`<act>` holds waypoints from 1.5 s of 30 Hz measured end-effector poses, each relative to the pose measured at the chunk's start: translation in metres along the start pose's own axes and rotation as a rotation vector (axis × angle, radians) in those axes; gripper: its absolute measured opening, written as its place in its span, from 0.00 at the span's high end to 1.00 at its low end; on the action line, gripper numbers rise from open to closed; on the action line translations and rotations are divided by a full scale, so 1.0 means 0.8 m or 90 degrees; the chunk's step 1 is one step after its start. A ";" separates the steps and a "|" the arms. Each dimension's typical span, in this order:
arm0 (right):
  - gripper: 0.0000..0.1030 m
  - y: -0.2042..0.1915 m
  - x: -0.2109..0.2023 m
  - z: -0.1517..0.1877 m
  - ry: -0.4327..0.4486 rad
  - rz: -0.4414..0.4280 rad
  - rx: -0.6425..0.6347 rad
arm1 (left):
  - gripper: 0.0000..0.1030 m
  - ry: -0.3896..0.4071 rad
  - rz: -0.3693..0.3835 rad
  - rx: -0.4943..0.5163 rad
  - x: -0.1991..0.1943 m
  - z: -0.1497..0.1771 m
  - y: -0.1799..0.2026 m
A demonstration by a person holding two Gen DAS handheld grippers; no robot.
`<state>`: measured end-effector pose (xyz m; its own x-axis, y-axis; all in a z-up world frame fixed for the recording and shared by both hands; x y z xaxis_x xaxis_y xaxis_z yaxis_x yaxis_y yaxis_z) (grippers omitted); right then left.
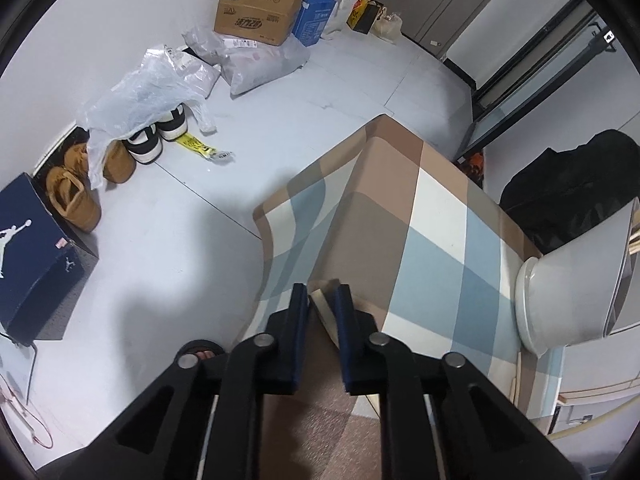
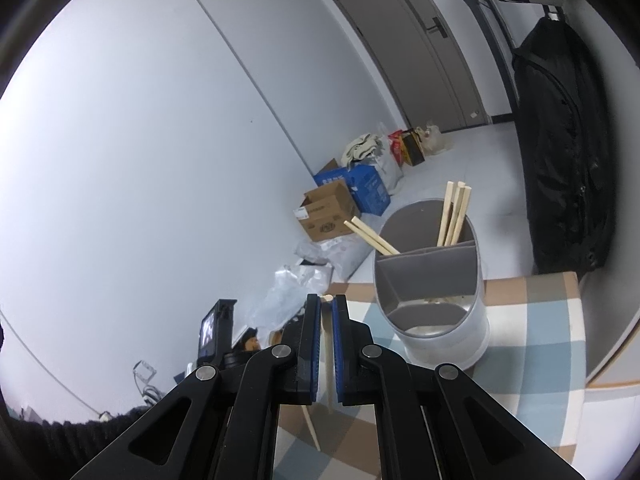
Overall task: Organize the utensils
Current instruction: 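Lift both held chopsticks up off the table, then raise both held chopsticks over the holder opening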
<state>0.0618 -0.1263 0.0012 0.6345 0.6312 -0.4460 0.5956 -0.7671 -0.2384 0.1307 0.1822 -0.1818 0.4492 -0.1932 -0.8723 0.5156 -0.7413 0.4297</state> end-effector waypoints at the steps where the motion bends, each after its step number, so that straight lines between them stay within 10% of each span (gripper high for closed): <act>1: 0.95 -0.001 0.001 0.000 -0.001 0.000 -0.001 | 0.94 0.002 -0.002 0.000 -0.001 0.000 -0.001; 12: 0.95 -0.024 0.005 -0.010 -0.001 0.000 -0.021 | 1.00 0.016 0.023 -0.004 -0.015 0.002 -0.003; 22: 0.95 -0.026 -0.005 -0.025 -0.003 0.025 -0.040 | 1.00 0.125 0.153 0.030 -0.103 0.016 0.043; 35: 0.95 0.004 -0.039 -0.083 0.005 0.047 -0.039 | 1.00 0.258 0.345 0.151 -0.236 0.037 0.189; 45: 0.95 0.043 -0.063 -0.148 0.053 0.093 -0.038 | 1.00 0.372 0.403 0.237 -0.271 0.020 0.284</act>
<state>0.1087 -0.1712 0.1181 0.7535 0.5227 -0.3987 0.5204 -0.8449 -0.1242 0.1388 0.0451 0.1017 0.9138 -0.3519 -0.2027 -0.1714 -0.7867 0.5931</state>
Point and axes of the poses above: each gripper's, at about its wrist camera, not at the fingertips, and x roughly the way its jaws point, y to its right, z to its underside, the point moved 1 cm from there along x, roughly the way its jaws point, and after that the axes turned 15 degrees about -x, right-handed, at the moved point
